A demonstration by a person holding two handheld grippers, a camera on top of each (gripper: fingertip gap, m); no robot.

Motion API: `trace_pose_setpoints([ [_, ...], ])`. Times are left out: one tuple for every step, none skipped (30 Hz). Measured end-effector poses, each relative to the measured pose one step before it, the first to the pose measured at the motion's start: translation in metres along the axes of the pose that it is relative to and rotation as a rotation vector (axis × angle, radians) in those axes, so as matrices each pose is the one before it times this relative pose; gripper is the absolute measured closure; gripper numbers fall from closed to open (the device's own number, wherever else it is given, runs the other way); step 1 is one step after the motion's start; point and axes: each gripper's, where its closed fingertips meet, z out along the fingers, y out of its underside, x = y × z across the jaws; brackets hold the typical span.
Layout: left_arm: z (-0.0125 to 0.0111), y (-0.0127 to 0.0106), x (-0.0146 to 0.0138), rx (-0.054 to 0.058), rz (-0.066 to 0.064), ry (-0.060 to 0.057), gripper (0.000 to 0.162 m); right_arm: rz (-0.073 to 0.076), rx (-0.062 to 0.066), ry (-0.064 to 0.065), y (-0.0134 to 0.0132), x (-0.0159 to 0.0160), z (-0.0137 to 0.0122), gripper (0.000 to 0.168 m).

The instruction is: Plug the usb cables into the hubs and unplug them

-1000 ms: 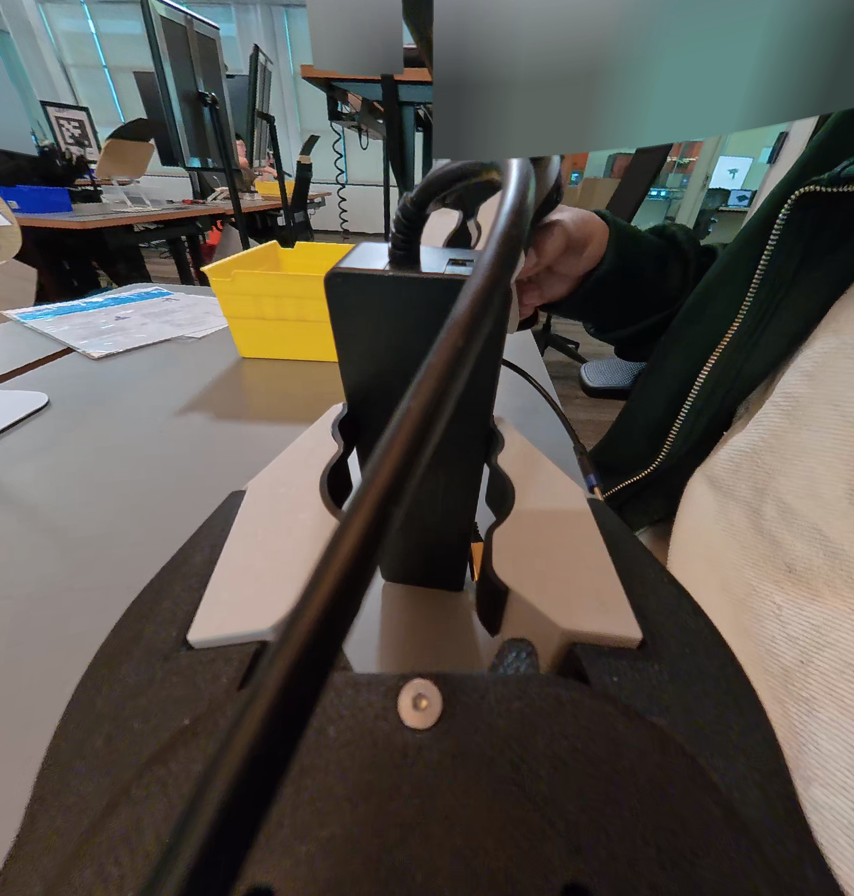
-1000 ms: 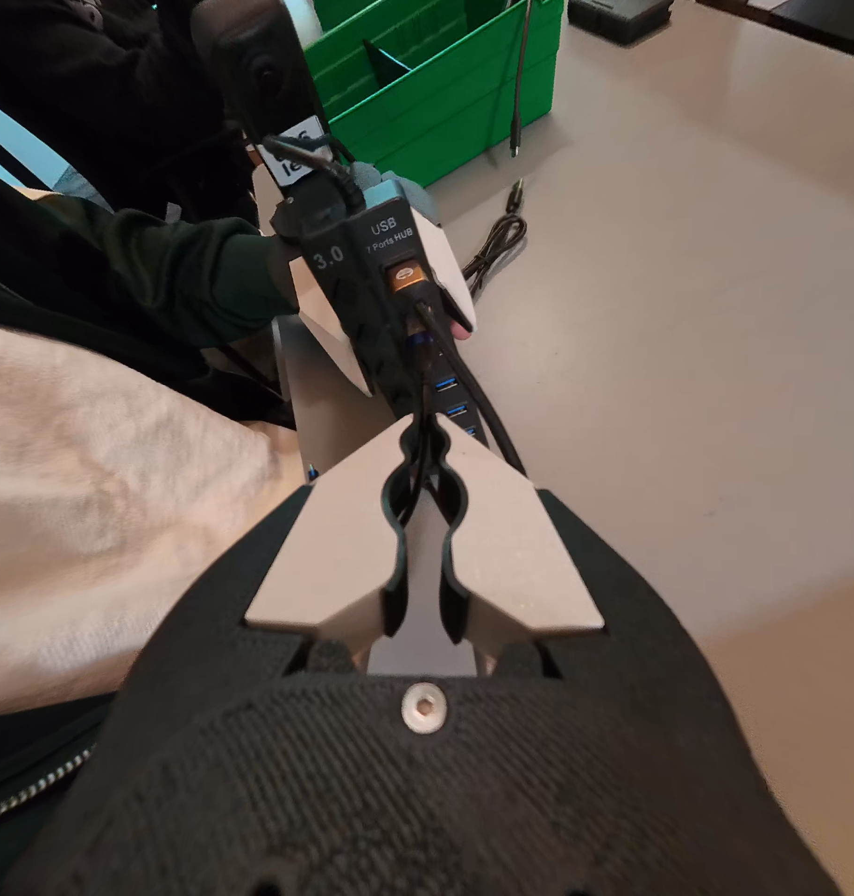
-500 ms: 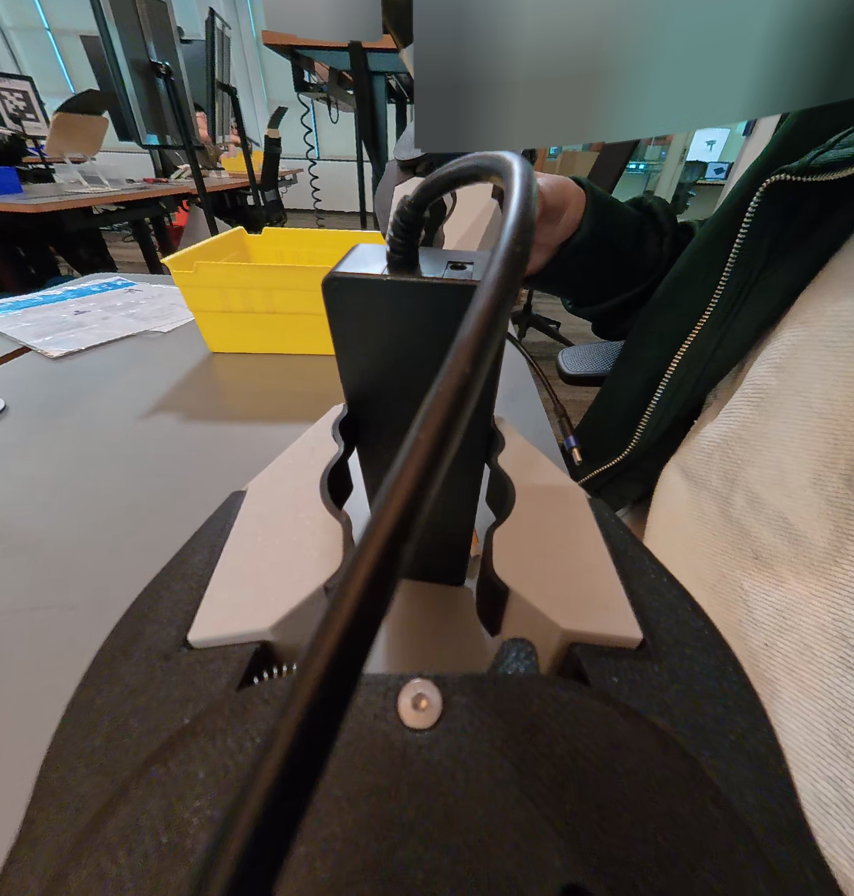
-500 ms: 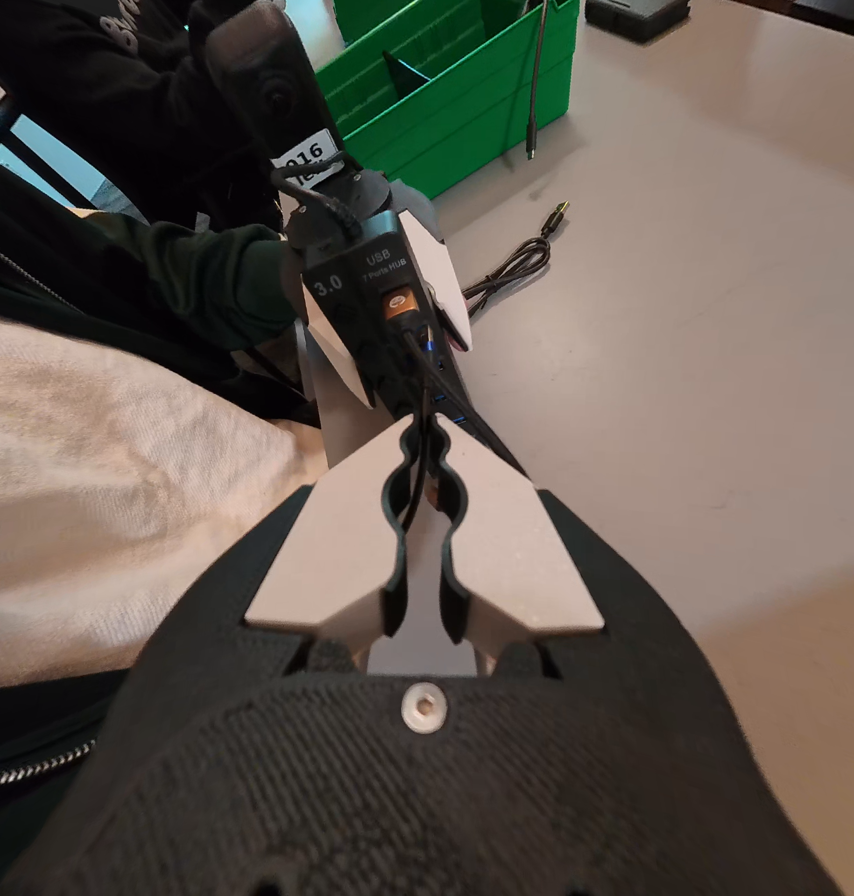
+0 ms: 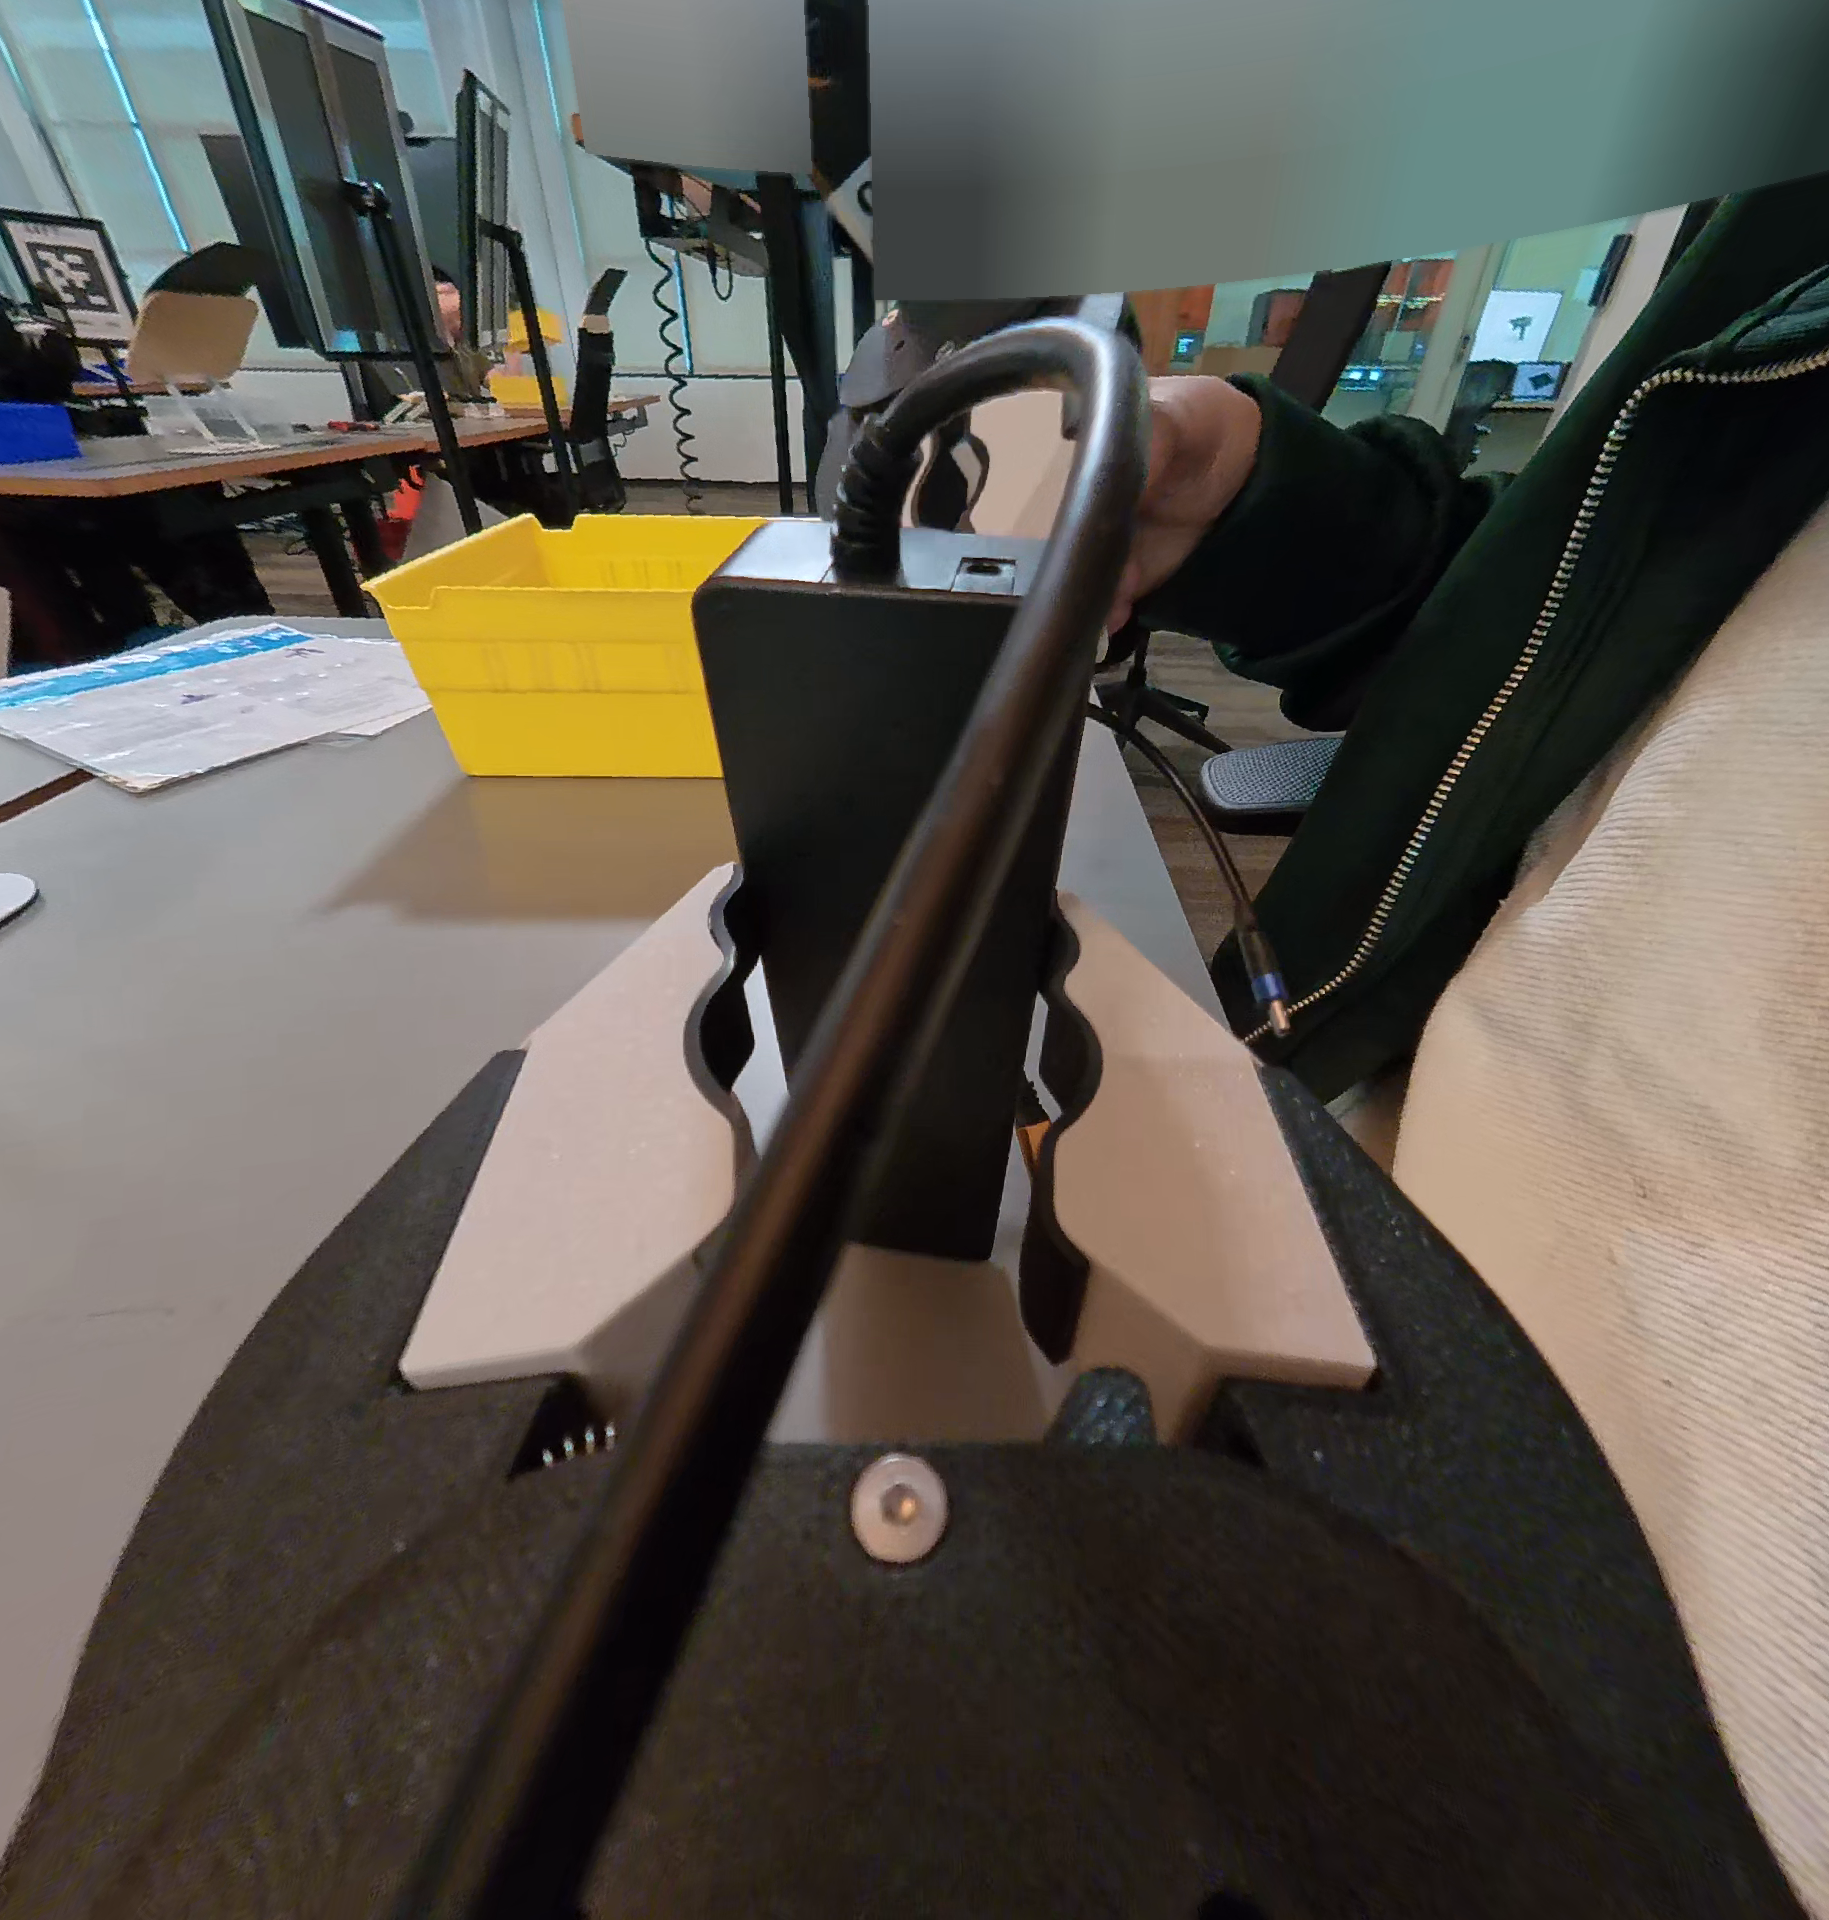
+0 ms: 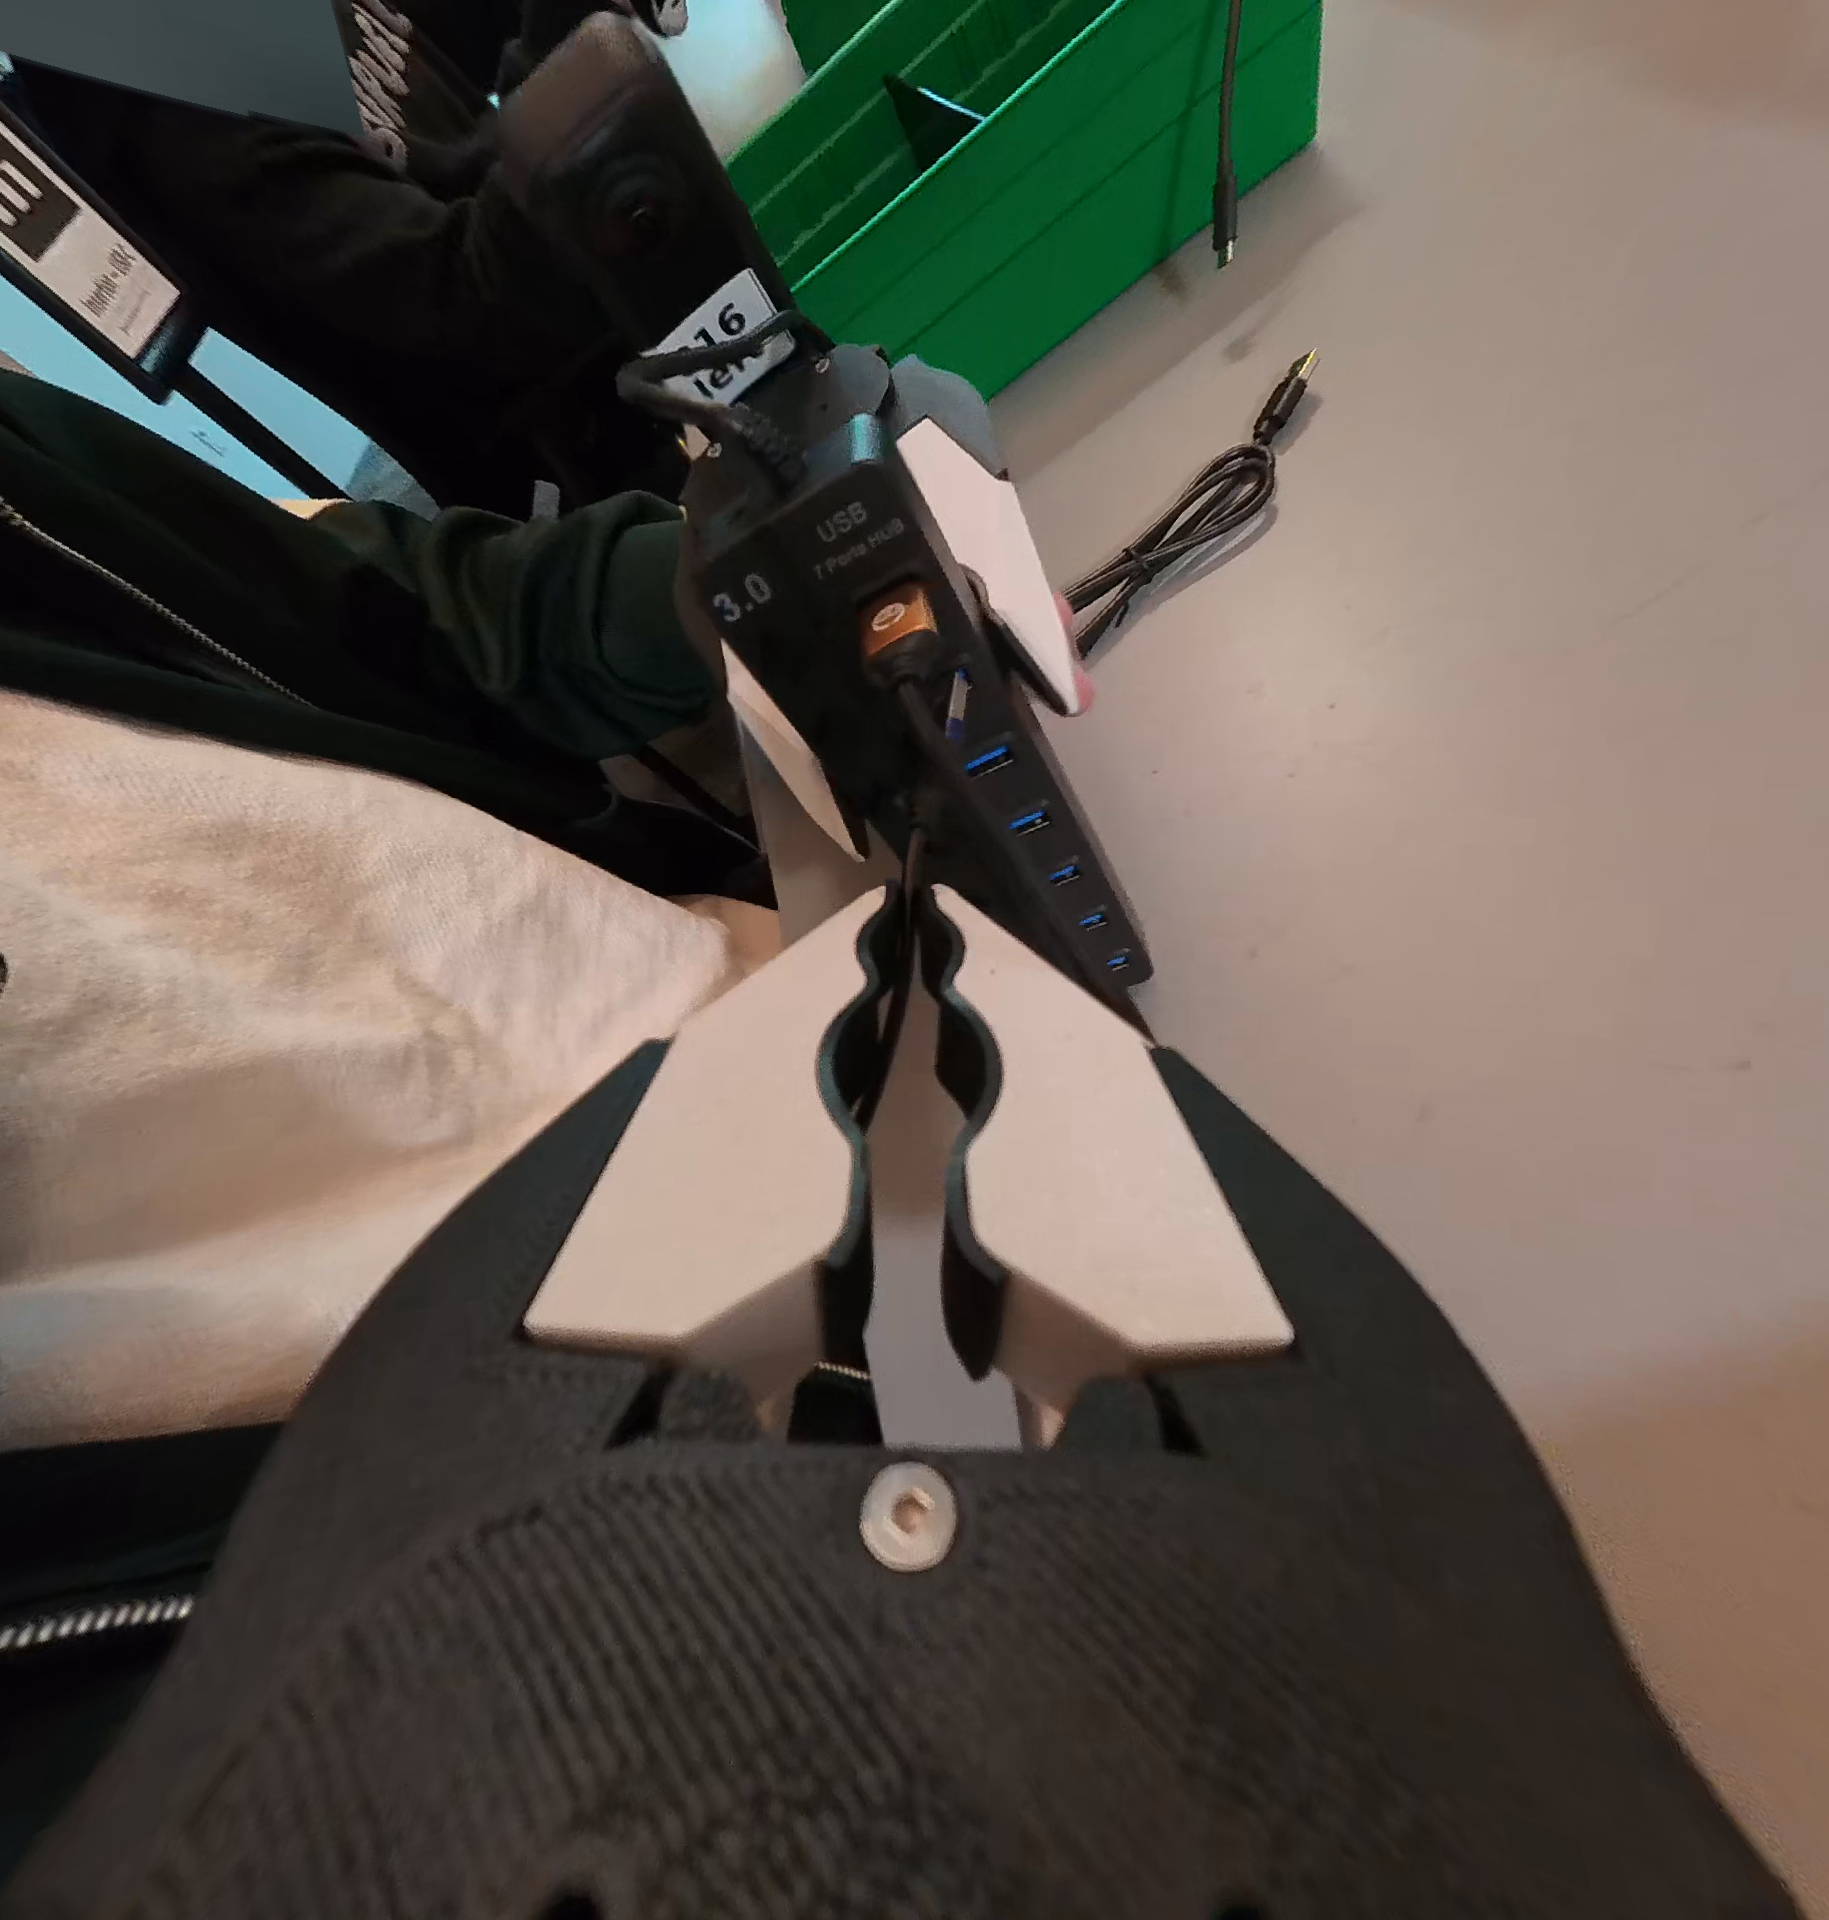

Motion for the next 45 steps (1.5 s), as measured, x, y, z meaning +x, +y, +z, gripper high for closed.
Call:
trace_pose_setpoints([
  [-0.00003,-0.00005,0.00033,0.0004,0.0016,0.001,0.11,0.011,0.0014,-0.0063,0.00023,0.00004,0.00005,0.167],
  [-0.00012,-0.00032,0.00027,0.0024,0.001,0.0014,0.11,0.0095,0.0026,-0.0055,0.0001,0.00018,0.00011,0.167],
  [-0.00007,-0.00022,0.00016,0.0017,0.0015,0.001,0.11,0.0104,0.0007,-0.0087,0.00023,-0.0006,0.00025,0.167],
  [-0.00004,0.00005,0.00016,0.0004,0.0013,0.0003,0.11,0.0092,-0.0011,-0.009,0.00047,-0.00071,0.00028,0.167],
  [-0.00009,0.00014,0.00045,-0.0003,0.0009,0.0022,0.109,0.0045,-0.0002,-0.0028,0.00023,0.00005,0.00013,0.167],
  [0.00006,0.00037,0.00068,-0.002,-0.0007,0.0047,0.109,0.0013,0.0018,0.0026,-0.00004,0.00072,-0.00008,0.167],
  [0.00005,0.00039,0.00107,-0.0022,-0.002,0.0068,0.11,0.0011,0.0052,0.0048,-0.00071,0.00098,-0.00037,0.167],
  [0.00025,0.00029,0.00139,-0.0023,-0.0025,0.0084,0.11,0.002,0.01,0.0035,-0.00146,0.00075,-0.00039,0.167],
  [0.00021,0.0003,0.00097,-0.0015,-0.0022,0.0054,0.11,0.0045,0.0136,-0.0016,-0.00194,0.0001,-0.00048,0.167],
  [0.00031,0.00046,0.00058,-0.002,-0.0011,0.002,0.109,0.008,0.0139,-0.0057,-0.00188,-0.00009,-0.00051,0.167],
  [-0.00003,-0.00012,-0.00042,0.0016,-0.0023,-0.0021,0.109,0.0079,0.0133,-0.0058,-0.00162,0.0,-0.00035,0.167],
  [-0.00014,-0.00019,-0.00048,0.0021,-0.0044,-0.0016,0.11,0.0043,0.0129,-0.0038,-0.00154,0.00015,-0.0002,0.167],
  [-0.00042,-0.00047,-0.00069,0.0035,-0.0069,-0.0012,0.11,0.0011,0.0112,-0.0019,-0.00125,0.00018,0.00017,0.167],
  [-0.00047,-0.00044,-0.00081,0.0032,-0.0082,-0.0013,0.11,0.0003,0.01,0.0002,-0.0012,0.0005,0.00038,0.167],
  [-0.0005,-0.00051,-0.00093,0.0043,-0.0089,-0.0018,0.11,-0.0006,0.0092,0.0016,-0.00101,0.00053,0.00047,0.167],
  [-0.00052,-0.0006,-0.0007,0.0049,-0.0079,-0.0012,0.11,-0.0027,0.0079,0.0026,-0.0008,0.00068,0.00054,0.167],
  [-0.00039,-0.00062,-0.00039,0.005,-0.0068,0.0003,0.11,-0.0025,0.0045,0.0039,-0.00028,0.00091,0.00067,0.167],
  [-0.00017,-0.00021,-0.00022,0.002,-0.0066,0.0006,0.11,-0.0016,0.0021,0.003,0.00013,0.00086,0.00069,0.167],
  [-0.00022,0.00021,-0.00043,-0.0003,-0.0051,-0.0007,0.11,-0.0025,0.004,0.0009,-0.00026,0.00052,0.00042,0.167],
  [0.0,0.00003,-0.00031,0.001,-0.0045,-0.0008,0.11,-0.0035,0.0051,0.0014,-0.00032,0.00052,0.00023,0.167],
  [-0.00002,0.00011,-0.00011,0.001,-0.0061,0.0012,0.11,-0.0036,0.0041,0.0016,-0.00029,0.00046,0.00022,0.167],
  [0.00004,0.00019,0.00017,0.0009,-0.0093,0.0032,0.11,-0.0026,0.0035,0.0,-0.00016,0.00033,0.00014,0.167],
  [-0.00008,-0.00019,-0.00005,0.0028,-0.0108,0.0028,0.11,-0.0019,0.0041,-0.0015,-0.00018,0.00009,0.00031,0.168],
  [-0.00021,-0.00035,-0.00021,0.0033,-0.0086,0.001,0.11,-0.0005,0.0067,-0.0025,-0.0005,0.00006,0.00035,0.168],
  [-0.00029,-0.00033,-0.00035,0.0019,-0.0058,-0.0001,0.11,0.0015,0.0085,-0.0033,-0.00048,0.00012,0.00053,0.168],
  [-0.00025,0.0002,-0.00017,-0.002,-0.0054,0.001,0.11,0.0027,0.0067,-0.0038,0.0,0.00017,0.00074,0.168],
  [-0.00021,0.00037,-0.00015,-0.0036,-0.0083,0.002,0.11,0.0032,0.0041,-0.0041,0.00032,0.00028,0.00071,0.168],
  [-0.0001,0.00047,-0.00021,-0.0027,-0.0123,0.0027,0.11,0.003,0.0031,-0.0036,0.00044,0.00043,0.00087,0.168],
  [-0.00002,0.00038,-0.00005,-0.0014,-0.0129,0.0037,0.11,0.0009,0.0032,-0.002,0.00037,0.00046,0.00096,0.168],
  [-0.00002,0.0003,0.00001,-0.0006,-0.01,0.0034,0.11,-0.0013,0.0032,-0.0004,0.00037,0.0004,0.0011,0.168],
  [-0.00016,0.00025,-0.00011,-0.0006,-0.0063,0.002,0.111,-0.0027,0.0026,0.0011,0.00025,0.0004,0.00114,0.167],
  [0.0,0.00052,-0.00008,-0.0031,-0.0043,0.0013,0.11,-0.005,0.0011,0.0037,0.00043,0.00045,0.00128,0.168],
  [-0.00006,0.00002,0.00004,0.0001,-0.0033,0.0016,0.111,-0.0083,0.0016,0.0052,0.00017,0.0002,0.00135,0.167],
  [-0.00014,0.00004,-0.00014,0.0006,-0.0037,0.0007,0.111,-0.0102,0.0041,0.0059,-0.00023,0.00015,0.00108,0.167],
  [-0.00029,-0.00005,-0.00035,0.0017,-0.0047,0.0,0.111,-0.0092,0.0052,0.0068,-0.00036,0.0004,0.00102,0.167],
  [-0.00014,-0.00001,-0.00021,0.0012,-0.0057,0.0015,0.111,-0.0074,0.005,0.0056,-0.00035,0.00028,0.00074,0.168],
  [0.00003,0.00007,0.00011,0.0006,-0.0069,0.0027,0.111,-0.007,0.0041,0.0031,-0.00032,0.00013,0.00054,0.168],
  [0.00013,0.0001,0.00021,0.0,-0.0046,0.0025,0.111,-0.0065,0.0035,0.0014,-0.00008,-0.00004,0.00055,0.168],
  [0.00029,0.00004,0.00022,0.0001,-0.0027,0.0014,0.111,-0.0067,0.0042,0.0005,-0.00019,-0.0002,0.00069,0.168],
  [-0.00014,-0.00006,0.00016,0.0015,-0.004,0.0012,0.111,-0.0072,0.0074,-0.0001,-0.00054,-0.00042,0.00053,0.168],
  [0.0,0.00018,0.00041,0.0008,-0.0082,0.0059,0.11,-0.0045,0.0107,-0.0029,-0.00118,-0.00088,0.00035,0.168],
  [0.00016,0.00011,0.00075,0.0023,-0.0122,0.0081,0.111,-0.0002,0.0112,-0.0066,-0.00146,-0.00133,0.0004,0.167],
  [0.00046,0.0002,0.00073,0.0013,-0.0101,0.0066,0.111,0.0016,0.0098,-0.0074,-0.00127,-0.00129,0.0002,0.168],
  [0.00072,0.00069,0.00053,-0.0029,-0.0031,0.0026,0.111,0.0016,0.0066,-0.006,-0.00088,-0.00106,0.0001,0.168],
  [0.0008,0.00135,0.00013,-0.0066,0.0034,-0.0015,0.111,0.0004,0.0024,-0.0029,-0.00035,-0.00077,0.00004,0.168],
])
